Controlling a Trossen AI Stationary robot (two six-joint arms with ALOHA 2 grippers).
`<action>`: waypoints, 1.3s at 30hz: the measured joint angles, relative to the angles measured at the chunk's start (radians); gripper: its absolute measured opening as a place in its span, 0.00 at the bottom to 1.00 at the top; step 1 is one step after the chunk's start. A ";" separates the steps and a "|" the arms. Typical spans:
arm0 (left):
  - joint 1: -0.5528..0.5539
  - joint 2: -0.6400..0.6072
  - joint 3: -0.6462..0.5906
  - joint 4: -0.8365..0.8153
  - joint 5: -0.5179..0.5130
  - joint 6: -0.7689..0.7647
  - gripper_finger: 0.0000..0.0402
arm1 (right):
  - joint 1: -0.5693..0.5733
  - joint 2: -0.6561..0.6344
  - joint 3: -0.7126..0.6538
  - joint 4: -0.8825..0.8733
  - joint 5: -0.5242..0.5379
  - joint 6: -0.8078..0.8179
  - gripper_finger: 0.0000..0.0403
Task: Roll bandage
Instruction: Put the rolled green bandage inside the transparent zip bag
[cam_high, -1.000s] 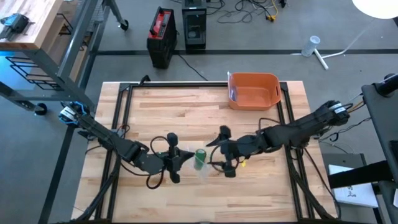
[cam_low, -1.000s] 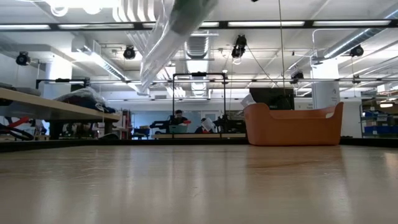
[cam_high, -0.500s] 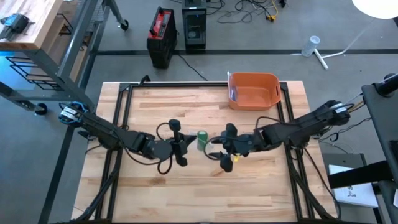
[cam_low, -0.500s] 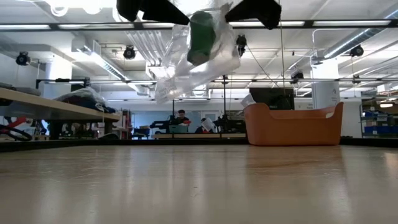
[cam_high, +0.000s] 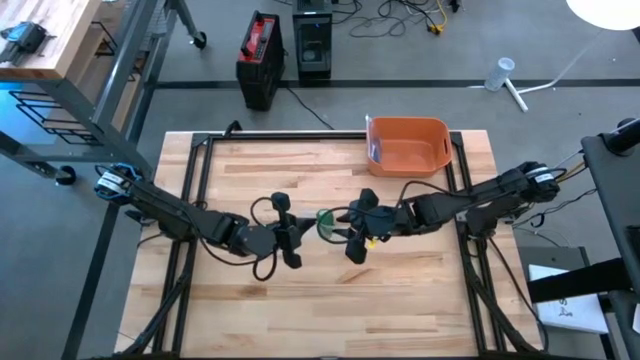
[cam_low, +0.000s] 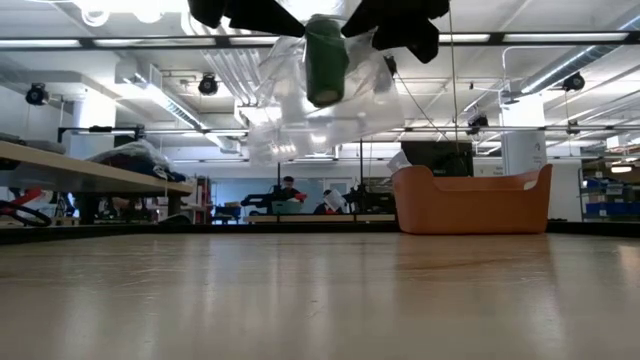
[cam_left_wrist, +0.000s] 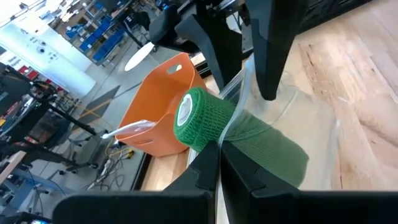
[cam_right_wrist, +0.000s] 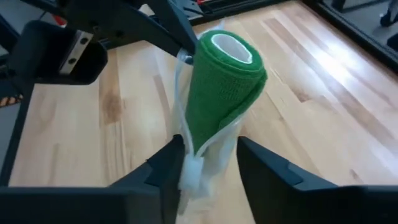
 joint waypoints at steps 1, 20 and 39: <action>0.000 0.000 0.000 0.003 0.000 0.001 0.00 | 0.000 0.000 0.000 0.001 0.000 -0.008 0.31; -0.041 -0.011 0.203 -0.548 0.004 -0.303 0.37 | -0.020 -0.015 0.087 -0.288 0.013 -0.144 0.06; -0.076 0.001 0.263 -0.500 0.145 -0.409 0.47 | 0.029 -0.041 0.117 -0.468 -0.167 -0.102 0.04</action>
